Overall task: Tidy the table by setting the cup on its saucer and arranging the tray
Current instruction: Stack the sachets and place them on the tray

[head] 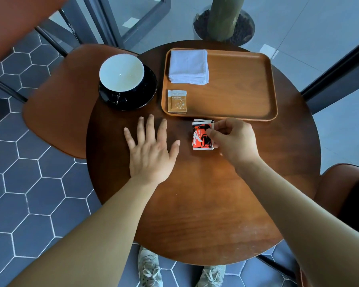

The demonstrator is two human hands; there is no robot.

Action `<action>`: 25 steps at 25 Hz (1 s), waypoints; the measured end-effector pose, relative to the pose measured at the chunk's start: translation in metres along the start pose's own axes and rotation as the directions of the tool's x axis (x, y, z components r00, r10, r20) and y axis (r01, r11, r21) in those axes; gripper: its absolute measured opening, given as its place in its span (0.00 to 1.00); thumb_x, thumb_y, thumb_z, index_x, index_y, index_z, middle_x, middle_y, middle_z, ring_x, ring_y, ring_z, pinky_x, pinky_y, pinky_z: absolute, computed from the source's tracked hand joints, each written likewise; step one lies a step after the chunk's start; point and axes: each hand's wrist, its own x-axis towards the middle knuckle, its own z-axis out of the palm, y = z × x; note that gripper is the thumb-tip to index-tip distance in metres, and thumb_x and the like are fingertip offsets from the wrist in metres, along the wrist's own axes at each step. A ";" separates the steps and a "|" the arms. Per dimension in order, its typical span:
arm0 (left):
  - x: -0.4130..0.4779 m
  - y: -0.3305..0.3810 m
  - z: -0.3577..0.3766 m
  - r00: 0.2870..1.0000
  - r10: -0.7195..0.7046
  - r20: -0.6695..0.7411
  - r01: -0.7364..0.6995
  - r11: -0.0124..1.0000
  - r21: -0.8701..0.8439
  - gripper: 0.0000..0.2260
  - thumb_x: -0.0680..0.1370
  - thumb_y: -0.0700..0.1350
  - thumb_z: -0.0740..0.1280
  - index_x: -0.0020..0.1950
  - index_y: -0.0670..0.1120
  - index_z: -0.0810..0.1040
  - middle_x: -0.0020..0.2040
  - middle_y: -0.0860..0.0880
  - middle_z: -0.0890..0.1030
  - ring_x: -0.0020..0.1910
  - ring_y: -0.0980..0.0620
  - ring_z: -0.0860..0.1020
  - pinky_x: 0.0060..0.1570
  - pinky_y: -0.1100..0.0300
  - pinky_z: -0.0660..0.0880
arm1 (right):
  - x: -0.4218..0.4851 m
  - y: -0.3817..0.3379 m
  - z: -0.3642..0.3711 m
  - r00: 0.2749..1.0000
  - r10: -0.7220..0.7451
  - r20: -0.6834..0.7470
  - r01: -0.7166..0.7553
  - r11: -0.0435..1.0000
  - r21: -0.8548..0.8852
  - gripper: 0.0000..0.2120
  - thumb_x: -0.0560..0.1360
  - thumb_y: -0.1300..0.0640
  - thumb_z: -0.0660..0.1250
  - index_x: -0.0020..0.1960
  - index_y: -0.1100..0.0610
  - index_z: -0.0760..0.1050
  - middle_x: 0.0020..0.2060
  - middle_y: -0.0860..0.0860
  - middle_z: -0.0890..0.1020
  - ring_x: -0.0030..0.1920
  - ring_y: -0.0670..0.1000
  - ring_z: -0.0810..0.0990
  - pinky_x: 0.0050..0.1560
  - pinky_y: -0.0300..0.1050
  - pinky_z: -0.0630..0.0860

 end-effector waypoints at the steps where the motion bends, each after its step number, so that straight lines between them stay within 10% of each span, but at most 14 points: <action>1: 0.000 0.000 0.000 1.000 0.001 0.000 -0.001 1.000 0.006 0.30 0.80 0.64 0.50 0.77 0.48 0.63 0.78 0.41 0.63 0.79 0.39 0.57 0.73 0.30 0.52 | 0.006 -0.004 -0.001 1.000 0.002 -0.010 -0.002 1.000 0.001 0.03 0.72 0.55 0.73 0.41 0.53 0.81 0.33 0.50 0.84 0.36 0.53 0.83 0.40 0.55 0.81; 25: 0.001 -0.002 0.003 1.000 -0.014 -0.024 0.014 0.999 0.034 0.30 0.79 0.65 0.51 0.76 0.50 0.66 0.77 0.42 0.65 0.78 0.41 0.59 0.75 0.34 0.53 | 0.100 -0.038 -0.001 0.997 0.077 0.019 -0.062 0.903 -0.425 0.11 0.74 0.48 0.70 0.48 0.55 0.80 0.37 0.51 0.82 0.39 0.57 0.83 0.41 0.51 0.83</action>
